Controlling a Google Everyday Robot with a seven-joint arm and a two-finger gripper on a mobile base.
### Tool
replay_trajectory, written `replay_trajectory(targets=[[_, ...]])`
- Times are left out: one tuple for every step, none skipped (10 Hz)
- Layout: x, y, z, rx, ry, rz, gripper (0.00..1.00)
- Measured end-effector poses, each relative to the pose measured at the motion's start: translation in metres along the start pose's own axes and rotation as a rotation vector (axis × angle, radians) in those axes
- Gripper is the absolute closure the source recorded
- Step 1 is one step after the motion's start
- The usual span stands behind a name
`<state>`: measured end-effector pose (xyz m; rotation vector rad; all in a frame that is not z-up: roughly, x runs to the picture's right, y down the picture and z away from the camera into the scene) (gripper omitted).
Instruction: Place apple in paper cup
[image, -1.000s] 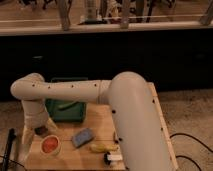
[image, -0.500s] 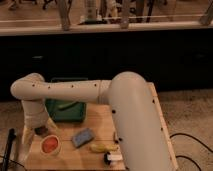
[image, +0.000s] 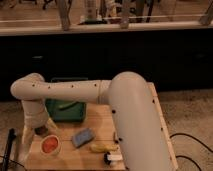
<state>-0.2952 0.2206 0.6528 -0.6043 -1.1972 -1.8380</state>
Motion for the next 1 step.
replay_trajectory(targets=[[0.0,0.0,0.0,0.0,0.0,0.0,0.2]])
